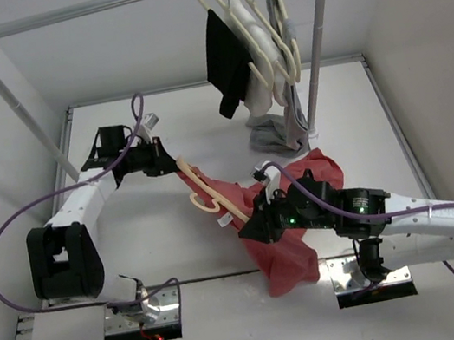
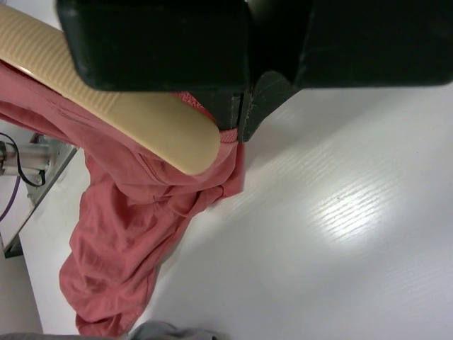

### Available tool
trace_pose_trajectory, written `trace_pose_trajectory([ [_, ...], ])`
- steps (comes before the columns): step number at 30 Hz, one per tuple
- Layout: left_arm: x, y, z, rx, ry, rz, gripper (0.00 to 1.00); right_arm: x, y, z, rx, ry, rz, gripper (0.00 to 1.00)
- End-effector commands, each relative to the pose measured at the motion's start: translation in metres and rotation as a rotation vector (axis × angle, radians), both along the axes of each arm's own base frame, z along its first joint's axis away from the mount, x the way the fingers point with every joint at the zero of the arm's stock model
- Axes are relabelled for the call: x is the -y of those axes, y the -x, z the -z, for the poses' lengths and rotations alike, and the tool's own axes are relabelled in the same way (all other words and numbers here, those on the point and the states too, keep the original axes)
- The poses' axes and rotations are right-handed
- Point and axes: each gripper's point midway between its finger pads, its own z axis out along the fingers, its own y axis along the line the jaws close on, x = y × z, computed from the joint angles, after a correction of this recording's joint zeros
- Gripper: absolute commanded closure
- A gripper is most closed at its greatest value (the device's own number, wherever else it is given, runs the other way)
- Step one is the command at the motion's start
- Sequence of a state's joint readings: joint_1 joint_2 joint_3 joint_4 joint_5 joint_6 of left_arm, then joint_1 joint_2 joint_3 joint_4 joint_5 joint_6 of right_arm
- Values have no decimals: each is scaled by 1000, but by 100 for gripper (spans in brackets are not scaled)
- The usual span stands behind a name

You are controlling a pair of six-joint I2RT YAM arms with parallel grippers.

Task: Place the t-shirt on the hanger
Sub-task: Place tshirt on hanger

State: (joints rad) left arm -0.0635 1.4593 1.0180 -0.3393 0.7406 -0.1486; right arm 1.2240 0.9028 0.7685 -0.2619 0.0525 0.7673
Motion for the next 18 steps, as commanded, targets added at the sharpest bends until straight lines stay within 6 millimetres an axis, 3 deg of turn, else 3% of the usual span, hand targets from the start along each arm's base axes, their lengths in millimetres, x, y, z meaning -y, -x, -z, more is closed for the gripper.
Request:
trace_pose_trajectory([
  [1, -92, -101, -38, 372, -288, -288, 100, 6, 56, -14, -143, -25, -212, 100],
  [4, -97, -114, -41, 393, -319, -288, 100, 8, 56, -14, -144, -22, -211, 100],
  [6, -99, -118, -31, 377, -334, -286, 100, 8, 56, -16, -144, -22, -211, 100],
  [7, -99, -123, -42, 401, -332, -290, 100, 8, 56, -20, -133, -28, -216, 100],
  [9, -99, -126, -36, 387, -333, -288, 100, 7, 59, -13, -157, 5, -232, 100],
  [11, -99, -133, -51, 422, -330, -294, 100, 7, 61, -12, -161, 20, -246, 100],
  [18, -96, -133, -69, 471, -339, -247, 100, 7, 62, -11, -171, 21, -244, 100],
])
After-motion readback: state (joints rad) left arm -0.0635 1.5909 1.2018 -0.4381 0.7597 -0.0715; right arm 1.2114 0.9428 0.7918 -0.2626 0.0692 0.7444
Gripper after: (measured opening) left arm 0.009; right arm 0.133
